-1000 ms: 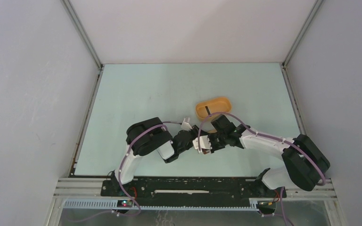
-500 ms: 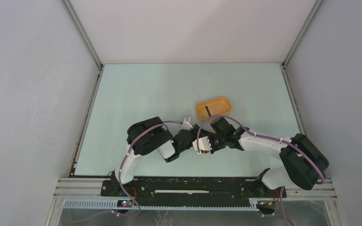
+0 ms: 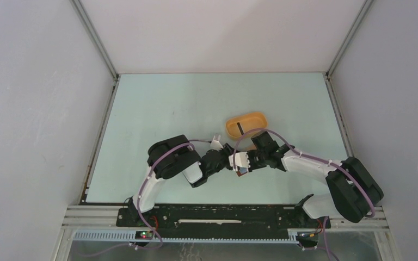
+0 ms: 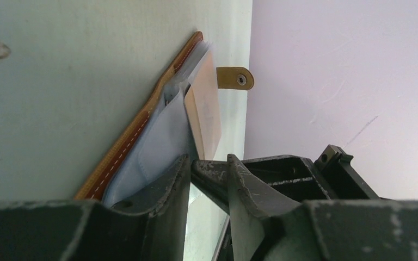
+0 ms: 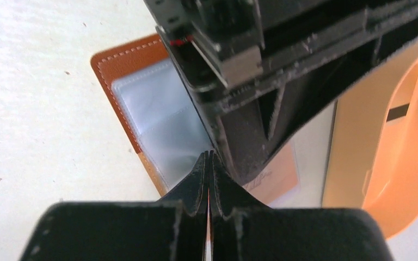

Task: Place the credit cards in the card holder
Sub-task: Insert the credit card into the card holder.

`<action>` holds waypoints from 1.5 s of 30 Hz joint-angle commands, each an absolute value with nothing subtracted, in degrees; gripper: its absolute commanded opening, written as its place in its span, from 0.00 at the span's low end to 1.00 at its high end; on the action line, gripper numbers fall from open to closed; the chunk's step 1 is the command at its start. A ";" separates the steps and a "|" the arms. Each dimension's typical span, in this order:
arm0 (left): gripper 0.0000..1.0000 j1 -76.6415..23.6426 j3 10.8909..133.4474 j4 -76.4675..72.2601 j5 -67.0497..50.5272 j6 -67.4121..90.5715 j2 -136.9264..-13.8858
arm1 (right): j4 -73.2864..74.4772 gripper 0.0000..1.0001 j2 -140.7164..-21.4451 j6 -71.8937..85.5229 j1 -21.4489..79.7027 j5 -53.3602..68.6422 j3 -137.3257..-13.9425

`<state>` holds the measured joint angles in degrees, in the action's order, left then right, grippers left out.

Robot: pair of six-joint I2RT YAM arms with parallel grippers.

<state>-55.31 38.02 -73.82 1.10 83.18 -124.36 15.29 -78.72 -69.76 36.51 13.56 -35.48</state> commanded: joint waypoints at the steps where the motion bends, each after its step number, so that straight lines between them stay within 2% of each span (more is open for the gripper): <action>1: 0.37 -55.11 37.97 -68.31 0.79 81.39 -126.60 | 16.28 0.00 -76.83 -69.91 33.80 11.28 -34.89; 10: 0.37 -54.84 37.44 -67.80 1.05 80.76 -125.85 | 17.03 0.00 -76.89 -69.81 30.61 11.00 -34.89; 18: 0.35 -54.25 35.99 -65.93 1.47 77.49 -121.72 | 23.12 0.18 -72.45 -66.78 27.23 20.15 -37.29; 26: 0.36 -53.96 31.17 -60.82 3.90 65.92 -108.03 | 29.97 0.22 -65.41 -59.74 18.83 30.92 -42.48; 28: 0.36 -54.06 29.80 -59.79 4.47 62.23 -104.23 | 30.83 0.29 -63.11 -56.71 17.94 32.26 -43.44; 31: 0.36 -54.18 28.87 -57.67 4.52 57.16 -99.38 | 34.76 0.53 -62.65 -52.19 17.83 35.82 -46.06; 33: 0.37 -54.38 28.26 -56.22 5.02 54.47 -96.81 | 37.01 0.52 -64.56 -52.27 18.97 38.02 -47.28; 38: 0.38 -54.59 24.79 -54.26 8.01 49.32 -90.98 | 31.80 0.48 -71.92 -45.92 23.81 30.25 -47.56; 45: 0.40 -54.58 19.90 -49.71 13.85 42.26 -80.57 | 28.84 0.35 -82.90 -40.99 26.80 21.40 -49.51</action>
